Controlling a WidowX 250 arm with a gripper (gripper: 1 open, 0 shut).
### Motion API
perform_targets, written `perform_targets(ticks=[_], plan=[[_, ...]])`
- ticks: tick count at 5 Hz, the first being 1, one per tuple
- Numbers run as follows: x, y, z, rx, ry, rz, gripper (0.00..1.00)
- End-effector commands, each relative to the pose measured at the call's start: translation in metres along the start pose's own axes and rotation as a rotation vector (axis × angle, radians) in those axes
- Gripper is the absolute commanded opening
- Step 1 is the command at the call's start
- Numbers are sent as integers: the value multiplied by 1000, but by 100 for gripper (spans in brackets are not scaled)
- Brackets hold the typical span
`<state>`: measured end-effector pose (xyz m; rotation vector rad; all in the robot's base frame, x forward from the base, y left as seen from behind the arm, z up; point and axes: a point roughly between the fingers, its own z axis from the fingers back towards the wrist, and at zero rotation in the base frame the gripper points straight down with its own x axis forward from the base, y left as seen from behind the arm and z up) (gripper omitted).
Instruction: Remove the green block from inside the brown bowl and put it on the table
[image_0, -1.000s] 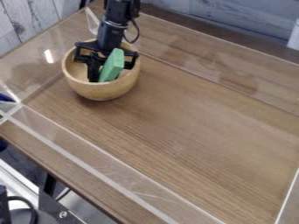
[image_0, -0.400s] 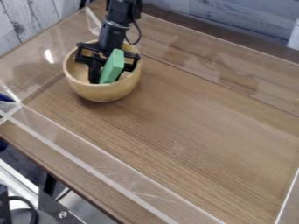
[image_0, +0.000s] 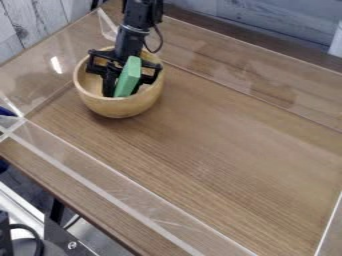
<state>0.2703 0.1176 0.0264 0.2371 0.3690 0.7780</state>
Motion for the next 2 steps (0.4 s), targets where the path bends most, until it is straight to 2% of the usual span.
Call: perform_targets(ticks=[1,2], plan=[[-5,-7,26,-59,-32,-16,0],[-11,-16,32,-89,-8,-18,0]])
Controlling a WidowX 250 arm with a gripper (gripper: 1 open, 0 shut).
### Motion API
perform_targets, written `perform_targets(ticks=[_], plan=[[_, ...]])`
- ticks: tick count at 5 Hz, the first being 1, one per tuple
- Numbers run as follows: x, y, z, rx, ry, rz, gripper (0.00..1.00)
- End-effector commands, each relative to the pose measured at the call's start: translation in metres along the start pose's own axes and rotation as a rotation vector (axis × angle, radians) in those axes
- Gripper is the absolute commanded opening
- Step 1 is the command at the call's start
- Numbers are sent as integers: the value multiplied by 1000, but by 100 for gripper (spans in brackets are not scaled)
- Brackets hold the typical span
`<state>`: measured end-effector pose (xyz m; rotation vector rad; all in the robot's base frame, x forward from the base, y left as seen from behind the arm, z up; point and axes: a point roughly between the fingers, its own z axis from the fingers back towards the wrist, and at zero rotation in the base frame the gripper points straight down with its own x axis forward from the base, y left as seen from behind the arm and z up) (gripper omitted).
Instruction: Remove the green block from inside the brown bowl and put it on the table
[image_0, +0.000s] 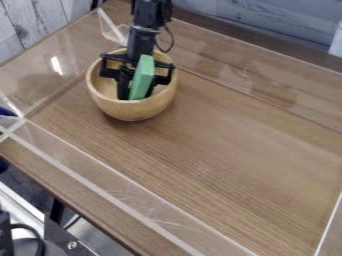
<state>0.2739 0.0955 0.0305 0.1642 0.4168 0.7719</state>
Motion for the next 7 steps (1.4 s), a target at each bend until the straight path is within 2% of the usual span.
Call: perform_targets(ticks=[1,2,4,5,6,7], plan=[[-2,-7,31,-58,-78,-10,0],[-1,-10,31,-72,-81,-3,0],[-2,-17,31,-134,-65,-4,0],[0,-16,39,-175,-42,7,0],[-4,-17,56,-224,-14,-5,0],[-29,-20,60,-253,-16,-85,0]])
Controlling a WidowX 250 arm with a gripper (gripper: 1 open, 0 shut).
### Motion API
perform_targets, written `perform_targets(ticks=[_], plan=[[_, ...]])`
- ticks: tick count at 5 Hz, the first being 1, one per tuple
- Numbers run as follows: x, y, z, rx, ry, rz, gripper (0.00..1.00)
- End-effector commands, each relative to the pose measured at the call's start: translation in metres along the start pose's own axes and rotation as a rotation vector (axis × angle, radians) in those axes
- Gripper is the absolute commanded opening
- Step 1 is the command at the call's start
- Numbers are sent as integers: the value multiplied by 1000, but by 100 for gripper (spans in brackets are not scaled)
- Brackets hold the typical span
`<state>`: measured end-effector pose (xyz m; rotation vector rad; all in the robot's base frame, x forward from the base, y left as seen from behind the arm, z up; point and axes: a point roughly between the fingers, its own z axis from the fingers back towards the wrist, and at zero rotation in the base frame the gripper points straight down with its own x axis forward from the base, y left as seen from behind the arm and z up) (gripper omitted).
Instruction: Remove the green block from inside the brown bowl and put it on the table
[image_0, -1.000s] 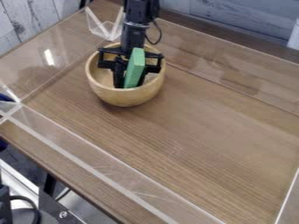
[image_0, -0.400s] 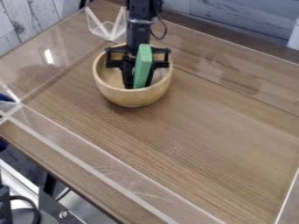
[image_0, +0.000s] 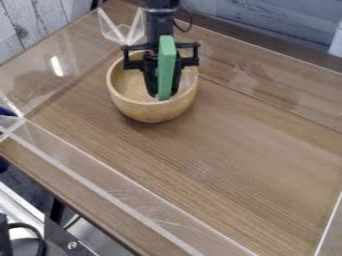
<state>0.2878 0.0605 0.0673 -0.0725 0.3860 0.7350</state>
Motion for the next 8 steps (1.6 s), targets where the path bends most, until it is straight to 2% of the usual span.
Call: perform_targets(ticks=[1,3,4,6,7,8], plan=[[-30,-12,14,-39,-67,-112,0],[-71,-26,0,63,-58,-200,0],[-81,-28,-10,118,-42,-210,0],[-64,-20,-51,189,4,-319,0],[-69,-15,-44,187,27,-318,100],[-69,-22,-46,198,10,-340,100]])
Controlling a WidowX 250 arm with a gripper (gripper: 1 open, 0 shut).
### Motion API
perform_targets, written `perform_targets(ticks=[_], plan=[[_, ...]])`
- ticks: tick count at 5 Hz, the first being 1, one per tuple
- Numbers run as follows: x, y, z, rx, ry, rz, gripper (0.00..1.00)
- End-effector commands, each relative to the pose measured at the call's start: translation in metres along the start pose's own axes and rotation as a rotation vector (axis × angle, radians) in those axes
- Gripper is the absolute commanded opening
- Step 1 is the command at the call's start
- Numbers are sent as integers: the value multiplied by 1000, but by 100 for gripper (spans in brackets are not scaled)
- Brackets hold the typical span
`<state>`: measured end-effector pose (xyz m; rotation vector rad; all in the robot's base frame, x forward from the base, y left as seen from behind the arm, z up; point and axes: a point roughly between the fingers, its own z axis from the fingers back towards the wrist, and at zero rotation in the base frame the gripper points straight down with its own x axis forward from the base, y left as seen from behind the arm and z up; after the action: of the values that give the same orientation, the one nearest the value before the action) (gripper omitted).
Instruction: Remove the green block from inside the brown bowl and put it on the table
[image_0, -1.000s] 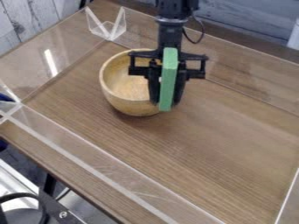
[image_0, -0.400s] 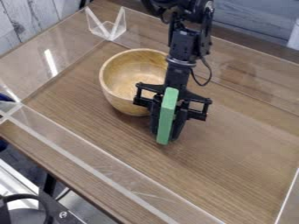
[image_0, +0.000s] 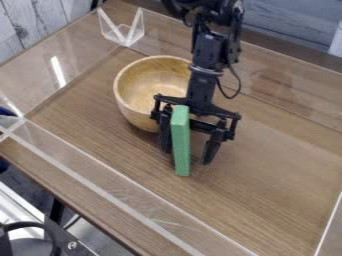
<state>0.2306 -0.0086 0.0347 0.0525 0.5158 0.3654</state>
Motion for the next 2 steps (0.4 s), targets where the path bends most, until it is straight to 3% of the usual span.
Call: perform_targets(ticks=[1,2], plan=[[2,-9,31,-26,-125,-38,100],[-2,-5,44,-18,-205,-52,100]])
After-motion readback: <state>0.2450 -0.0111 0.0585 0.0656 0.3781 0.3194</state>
